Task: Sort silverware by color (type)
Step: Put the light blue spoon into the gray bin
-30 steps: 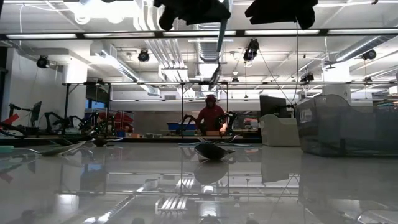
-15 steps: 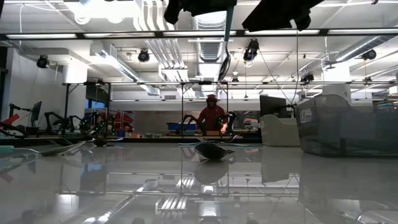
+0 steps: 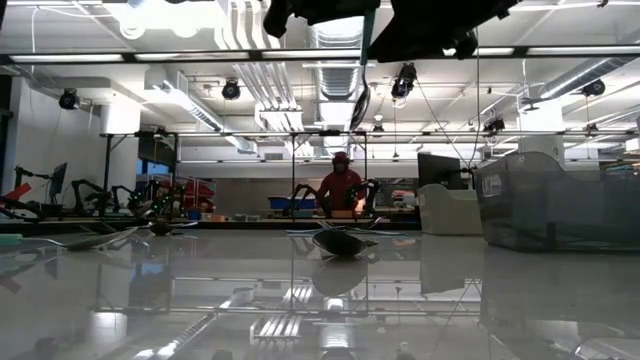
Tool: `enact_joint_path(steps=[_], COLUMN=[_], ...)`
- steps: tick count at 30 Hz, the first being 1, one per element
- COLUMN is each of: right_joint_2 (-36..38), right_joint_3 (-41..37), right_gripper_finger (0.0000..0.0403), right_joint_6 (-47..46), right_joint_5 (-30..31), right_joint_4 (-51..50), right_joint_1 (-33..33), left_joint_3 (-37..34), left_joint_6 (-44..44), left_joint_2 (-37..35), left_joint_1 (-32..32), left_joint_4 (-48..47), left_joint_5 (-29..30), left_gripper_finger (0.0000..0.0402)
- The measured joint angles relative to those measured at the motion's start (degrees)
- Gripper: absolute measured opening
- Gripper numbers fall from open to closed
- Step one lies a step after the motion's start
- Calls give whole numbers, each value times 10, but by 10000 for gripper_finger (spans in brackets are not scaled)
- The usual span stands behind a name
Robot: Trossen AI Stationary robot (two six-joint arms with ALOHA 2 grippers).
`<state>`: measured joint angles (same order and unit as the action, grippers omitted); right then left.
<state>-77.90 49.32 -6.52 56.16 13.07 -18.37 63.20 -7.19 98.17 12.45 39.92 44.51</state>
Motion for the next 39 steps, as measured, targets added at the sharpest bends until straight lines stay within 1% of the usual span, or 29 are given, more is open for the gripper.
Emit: enact_joint_path(steps=[19, 23, 27, 28, 35, 39], right_joint_2=[-22, -26, -27, -27, -15, 16], right_joint_3=[0, 0, 0, 0, 0, 0], right_gripper_finger=[113, 89, 34, 29, 28, 26], right_joint_6=[42, 42, 42, 43, 63, 74], right_joint_5=[-13, -13, -10, -9, -7, -11], right_joint_4=[85, 84, 82, 83, 77, 57], right_joint_1=[35, 39, 39, 39, 39, 42], left_joint_3=[0, -1, -1, -1, -1, -1], left_joint_6=[1, 1, 1, 1, 2, 2], left_joint_2=[0, 0, 0, 0, 0, 1], left_joint_1=[-1, -1, 0, 0, 0, 0], left_joint_4=[0, -2, -2, -2, -10, -23], left_joint_5=[0, 0, 2, 3, 3, 55], left_gripper_finger=[47, 47, 45, 44, 47, 62])
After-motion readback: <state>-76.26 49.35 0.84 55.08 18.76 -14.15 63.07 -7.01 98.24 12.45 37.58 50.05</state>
